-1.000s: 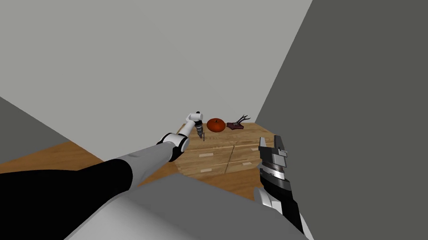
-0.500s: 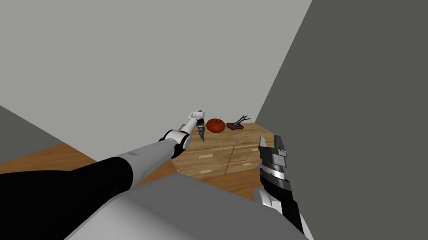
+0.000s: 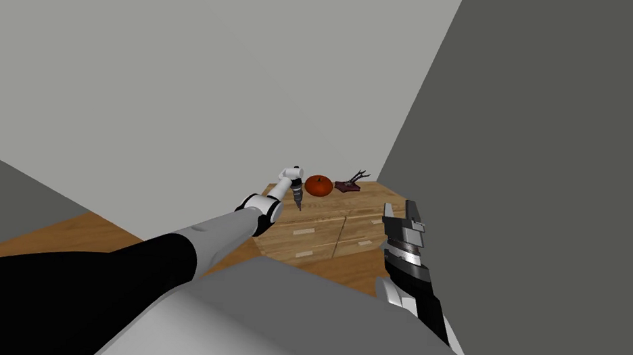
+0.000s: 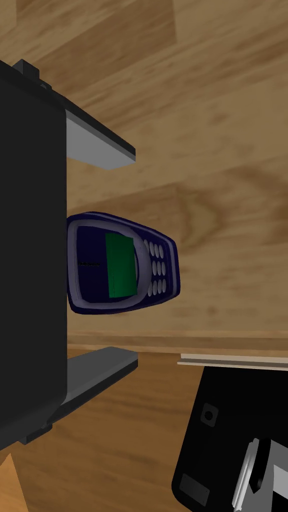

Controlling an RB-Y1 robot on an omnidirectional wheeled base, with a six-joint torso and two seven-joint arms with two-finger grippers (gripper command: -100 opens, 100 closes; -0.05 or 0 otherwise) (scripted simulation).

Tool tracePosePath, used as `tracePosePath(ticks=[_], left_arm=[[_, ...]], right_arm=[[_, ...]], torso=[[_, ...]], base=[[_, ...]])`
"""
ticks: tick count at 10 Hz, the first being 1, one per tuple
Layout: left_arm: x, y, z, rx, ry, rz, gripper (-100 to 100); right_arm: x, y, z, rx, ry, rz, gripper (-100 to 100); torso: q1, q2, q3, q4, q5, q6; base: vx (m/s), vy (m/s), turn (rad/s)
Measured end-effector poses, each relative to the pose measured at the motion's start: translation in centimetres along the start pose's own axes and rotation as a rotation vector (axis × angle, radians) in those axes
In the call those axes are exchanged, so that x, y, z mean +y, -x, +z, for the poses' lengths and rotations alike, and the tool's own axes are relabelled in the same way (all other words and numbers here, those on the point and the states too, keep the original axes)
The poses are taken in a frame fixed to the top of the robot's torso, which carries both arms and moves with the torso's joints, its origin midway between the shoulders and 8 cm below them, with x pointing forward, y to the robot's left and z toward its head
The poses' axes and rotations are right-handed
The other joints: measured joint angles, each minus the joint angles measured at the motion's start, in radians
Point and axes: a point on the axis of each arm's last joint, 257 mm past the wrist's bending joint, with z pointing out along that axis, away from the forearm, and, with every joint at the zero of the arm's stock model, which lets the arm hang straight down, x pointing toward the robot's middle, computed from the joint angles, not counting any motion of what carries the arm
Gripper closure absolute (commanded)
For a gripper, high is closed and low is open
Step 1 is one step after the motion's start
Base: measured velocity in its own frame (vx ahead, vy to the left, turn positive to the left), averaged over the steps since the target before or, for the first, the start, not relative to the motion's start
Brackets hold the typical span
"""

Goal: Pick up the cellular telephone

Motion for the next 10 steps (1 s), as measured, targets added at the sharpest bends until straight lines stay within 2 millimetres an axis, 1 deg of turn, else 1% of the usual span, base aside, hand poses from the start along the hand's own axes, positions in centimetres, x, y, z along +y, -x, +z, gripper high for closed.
tracePosePath(ticks=[1, 5, 6, 7, 9, 10], left_arm=[[0.0, 0.0, 0.1, 0.001, -0.002, 0.0, 100], [0.0, 0.0, 0.1, 0.001, -0.001, 0.0, 100], [0.0, 0.0, 0.1, 0.001, -0.001, 0.0, 0], [0.0, 0.0, 0.1, 0.001, -0.001, 0.0, 100], [-0.2, -0.3, -1.7, 0.001, -0.004, 0.002, 100], [-0.2, -0.3, -1.8, 0.001, -0.003, 0.001, 0]], right_arm=[[0.0, 0.0, 0.0, 0.0, 0.0, 0.0, 0], [0.0, 0.0, 0.0, 0.0, 0.0, 0.0, 0], [0.0, 0.0, 0.0, 0.0, 0.0, 0.0, 0], [0.0, 0.0, 0.0, 0.0, 0.0, 0.0, 0], [0.0, 0.0, 0.0, 0.0, 0.0, 0.0, 0], [0.0, 0.0, 0.0, 0.0, 0.0, 0.0, 0]], torso=[[0.0, 0.0, 0.0, 0.0, 0.0, 0.0], [0.001, 0.0, 0.0, 0.0, 0.0, 0.0], [0.001, 0.0, 0.0, 0.0, 0.0, 0.0], [0.001, 0.0, 0.0, 0.0, 0.0, 0.0], [0.002, 0.001, 0.001, 0.001, 0.0, 0.0], [0.001, 0.001, 0.0, 0.0, 0.0, 0.0]], base=[[0.0, 0.0, 0.0], [0.0, 0.0, 0.0], [0.0, 0.0, 0.0], [-0.005, 0.008, 0.012], [-0.004, 0.01, 0.007], [0.0, 0.0, 0.0]])
